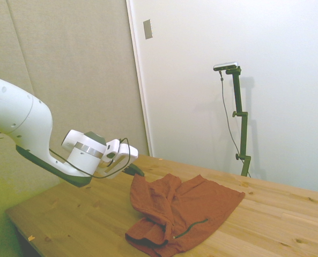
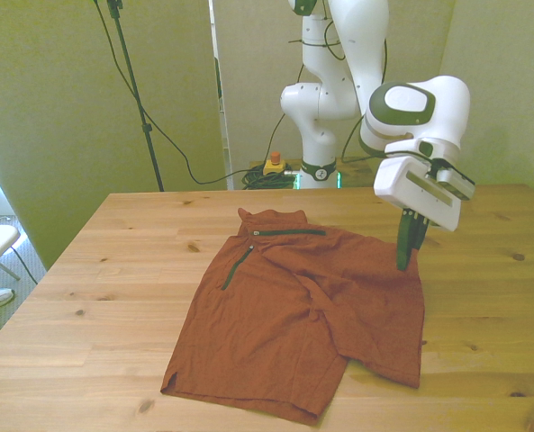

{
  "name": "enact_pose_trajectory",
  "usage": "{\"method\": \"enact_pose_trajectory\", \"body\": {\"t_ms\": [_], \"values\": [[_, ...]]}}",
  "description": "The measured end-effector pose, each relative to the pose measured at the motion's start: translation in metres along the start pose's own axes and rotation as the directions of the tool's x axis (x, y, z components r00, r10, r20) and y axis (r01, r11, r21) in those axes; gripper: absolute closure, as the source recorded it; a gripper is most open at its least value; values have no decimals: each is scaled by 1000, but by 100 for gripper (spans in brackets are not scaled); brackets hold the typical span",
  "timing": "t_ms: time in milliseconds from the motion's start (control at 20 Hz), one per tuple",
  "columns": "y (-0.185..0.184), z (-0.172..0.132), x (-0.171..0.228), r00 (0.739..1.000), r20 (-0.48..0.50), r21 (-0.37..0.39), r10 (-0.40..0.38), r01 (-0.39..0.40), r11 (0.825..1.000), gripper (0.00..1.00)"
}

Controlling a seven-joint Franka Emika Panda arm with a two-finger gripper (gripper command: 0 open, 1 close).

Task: Fold the shorts

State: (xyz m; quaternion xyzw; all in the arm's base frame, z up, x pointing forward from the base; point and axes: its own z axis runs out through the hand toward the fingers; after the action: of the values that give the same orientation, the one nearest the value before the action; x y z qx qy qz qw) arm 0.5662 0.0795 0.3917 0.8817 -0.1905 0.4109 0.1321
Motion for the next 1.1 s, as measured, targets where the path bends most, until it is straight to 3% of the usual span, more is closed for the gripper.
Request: {"method": "enact_pose_trajectory", "body": {"t_ms": [350,550,800,850,1100], "values": [[96,23,96,990,-72,-91,120,-126,988,100],[145,41,133,982,-92,-143,167,-179,973,100],[204,86,159,970,-100,-196,224,-240,951,100],[212,96,163,967,-96,-202,236,-251,947,0],[246,134,170,942,-73,-210,329,-337,918,0]]}}
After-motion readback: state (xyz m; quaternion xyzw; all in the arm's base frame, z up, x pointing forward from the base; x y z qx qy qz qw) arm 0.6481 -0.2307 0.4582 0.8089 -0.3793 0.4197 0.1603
